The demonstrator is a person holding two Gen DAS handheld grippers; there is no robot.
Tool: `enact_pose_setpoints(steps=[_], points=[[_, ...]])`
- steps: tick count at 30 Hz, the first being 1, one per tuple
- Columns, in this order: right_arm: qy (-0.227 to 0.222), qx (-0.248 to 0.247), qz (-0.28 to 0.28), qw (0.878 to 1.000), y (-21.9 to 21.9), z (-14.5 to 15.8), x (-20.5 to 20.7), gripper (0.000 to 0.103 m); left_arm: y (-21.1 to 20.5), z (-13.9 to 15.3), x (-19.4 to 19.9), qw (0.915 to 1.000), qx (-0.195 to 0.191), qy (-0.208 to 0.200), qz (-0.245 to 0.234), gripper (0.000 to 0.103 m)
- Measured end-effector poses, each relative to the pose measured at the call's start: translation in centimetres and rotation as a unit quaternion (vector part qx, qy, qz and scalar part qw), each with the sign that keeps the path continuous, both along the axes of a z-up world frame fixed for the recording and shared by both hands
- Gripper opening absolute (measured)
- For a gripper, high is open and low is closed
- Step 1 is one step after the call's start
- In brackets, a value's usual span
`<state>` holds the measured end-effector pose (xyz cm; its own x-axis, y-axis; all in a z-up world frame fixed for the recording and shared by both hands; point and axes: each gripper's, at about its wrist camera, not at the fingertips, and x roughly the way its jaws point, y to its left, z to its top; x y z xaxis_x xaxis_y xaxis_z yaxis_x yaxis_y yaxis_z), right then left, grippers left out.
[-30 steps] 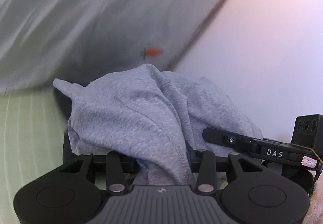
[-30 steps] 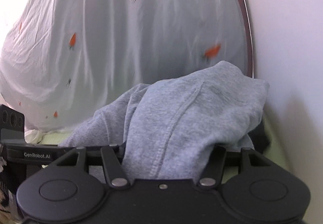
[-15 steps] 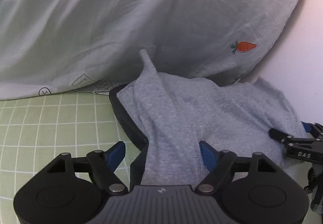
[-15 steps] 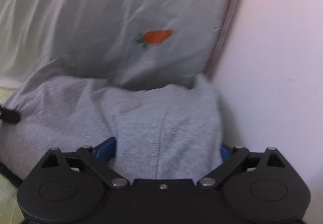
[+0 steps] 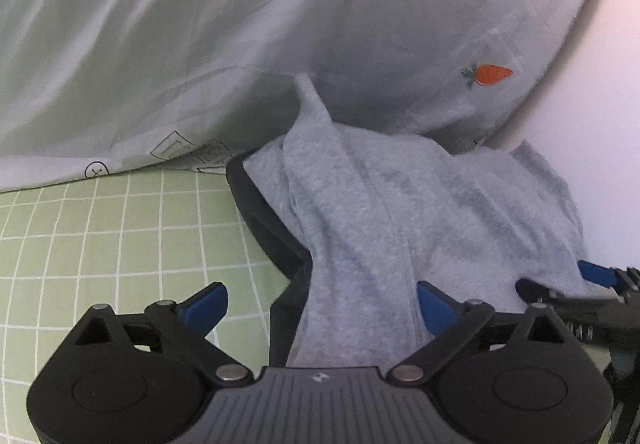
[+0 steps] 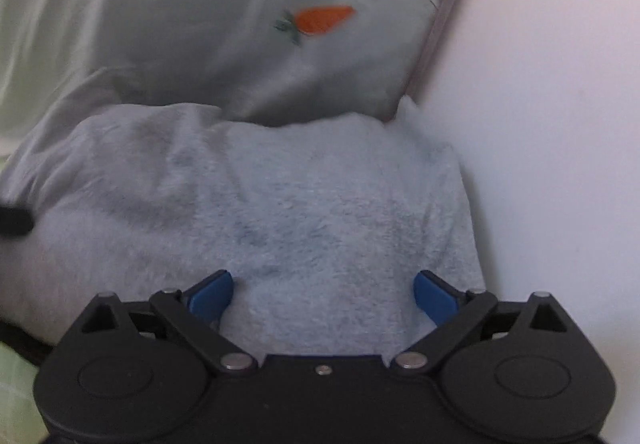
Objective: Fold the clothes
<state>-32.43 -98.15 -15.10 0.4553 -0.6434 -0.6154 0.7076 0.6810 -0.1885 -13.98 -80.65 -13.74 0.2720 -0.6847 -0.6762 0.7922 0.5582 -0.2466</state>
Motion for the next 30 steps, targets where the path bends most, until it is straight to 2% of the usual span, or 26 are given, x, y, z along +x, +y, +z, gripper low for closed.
enact_pose_setpoints(steps=[1, 3, 6, 7, 11, 12, 14, 17, 23, 30], points=[[-0.001, 0.021, -0.013, 1.0, -0.4, -0.1, 0.1, 0.099, 0.6, 0.5, -0.3, 0.9999, -0.005, -0.01, -0.004, 0.098], [-0.008, 0.026, -0.025, 0.999, 0.2, 0.8, -0.5, 0.099, 2.3, 1.7, -0.8, 0.9992, -0.022, -0.033, -0.008, 0.098], [-0.025, 0.011, -0.026, 0.999, 3.2, 2.3, -2.2, 0.102, 5.0, 4.0, -2.3, 0.9975, -0.054, -0.044, 0.004, 0.099], [-0.029, 0.003, -0.026, 0.999, 4.4, 2.9, -2.8, 0.103, 6.0, 4.8, -2.9, 0.9964, -0.07, -0.046, 0.014, 0.103], [-0.052, -0.029, -0.029, 0.998, 9.8, 5.7, -5.5, 0.103, 10.7, 7.5, -5.3, 0.9905, -0.123, -0.053, 0.032, 0.103], [-0.066, -0.025, -0.028, 0.997, 11.1, 6.3, -6.2, 0.103, 11.8, 8.1, -5.9, 0.9898, -0.126, -0.058, 0.034, 0.103], [-0.094, -0.016, -0.027, 0.995, 13.8, 7.6, -7.6, 0.103, 13.6, 9.2, -7.2, 0.9912, -0.098, -0.079, 0.042, 0.103], [-0.113, -0.001, -0.029, 0.993, 17.9, 8.5, -9.3, 0.103, 16.6, 10.1, -9.0, 0.991, -0.058, -0.109, 0.051, 0.103], [-0.113, 0.009, -0.029, 0.993, 25.5, 8.9, -11.4, 0.103, 22.6, 10.3, -11.7, 0.9929, -0.046, -0.109, 0.001, 0.103], [-0.113, 0.019, -0.043, 0.992, 31.1, 8.5, -13.5, 0.103, 26.0, 9.8, -14.9, 0.99, -0.023, -0.138, -0.017, 0.103]])
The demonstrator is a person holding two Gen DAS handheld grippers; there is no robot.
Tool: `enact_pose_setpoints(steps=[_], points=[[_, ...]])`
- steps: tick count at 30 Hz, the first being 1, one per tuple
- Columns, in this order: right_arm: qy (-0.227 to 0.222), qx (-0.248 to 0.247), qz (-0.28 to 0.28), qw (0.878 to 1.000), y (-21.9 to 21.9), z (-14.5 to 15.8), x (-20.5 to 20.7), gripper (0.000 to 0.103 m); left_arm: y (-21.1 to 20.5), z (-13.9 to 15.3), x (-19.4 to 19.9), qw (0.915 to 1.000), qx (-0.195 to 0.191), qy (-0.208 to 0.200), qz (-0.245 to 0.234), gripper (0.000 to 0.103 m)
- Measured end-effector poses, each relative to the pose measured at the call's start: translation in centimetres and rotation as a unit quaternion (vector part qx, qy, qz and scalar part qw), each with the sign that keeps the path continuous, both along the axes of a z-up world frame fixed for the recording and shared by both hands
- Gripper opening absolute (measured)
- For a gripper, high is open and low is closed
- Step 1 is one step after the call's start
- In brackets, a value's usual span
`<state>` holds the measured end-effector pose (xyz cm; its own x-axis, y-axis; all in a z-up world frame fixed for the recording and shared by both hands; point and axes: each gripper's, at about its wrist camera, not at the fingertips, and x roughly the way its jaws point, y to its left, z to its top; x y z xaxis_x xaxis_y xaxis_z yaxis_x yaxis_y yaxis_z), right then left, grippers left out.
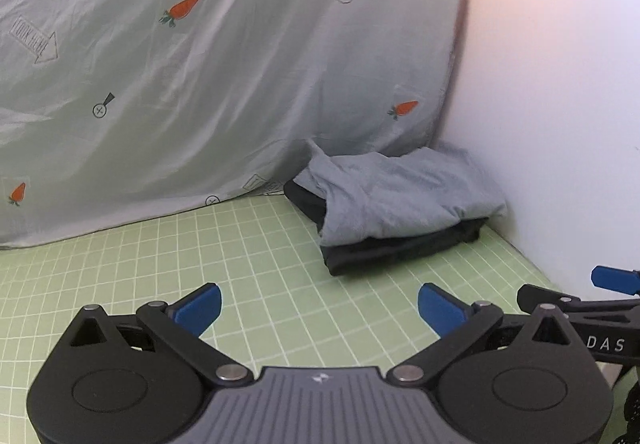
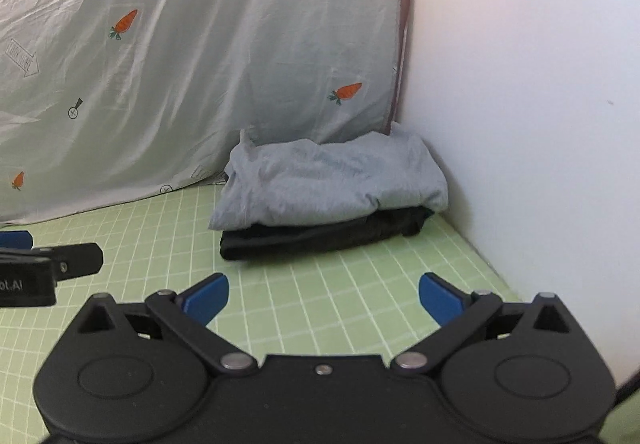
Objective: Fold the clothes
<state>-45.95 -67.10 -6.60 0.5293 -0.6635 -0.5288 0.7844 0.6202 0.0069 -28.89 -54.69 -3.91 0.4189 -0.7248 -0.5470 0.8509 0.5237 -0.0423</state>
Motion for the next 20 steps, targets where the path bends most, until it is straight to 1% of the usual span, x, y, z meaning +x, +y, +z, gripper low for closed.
enact_pose_setpoints(steps=[5, 12, 20], points=[[0.005, 0.003, -0.014, 1.0, 2.1, -0.1, -1.8, 0.103, 1.6, -0.1, -1.5, 0.9998, -0.003, 0.011, -0.017, 0.103], [0.002, -0.004, -0.023, 1.0, 3.6, 0.0, -3.5, 0.103, 2.8, -0.1, -3.2, 0.9995, -0.006, 0.009, -0.028, 0.103], [0.002, -0.013, -0.027, 1.0, 4.2, 0.4, -4.7, 0.103, 3.1, -0.1, -4.4, 0.9995, -0.009, 0.005, -0.032, 0.103]])
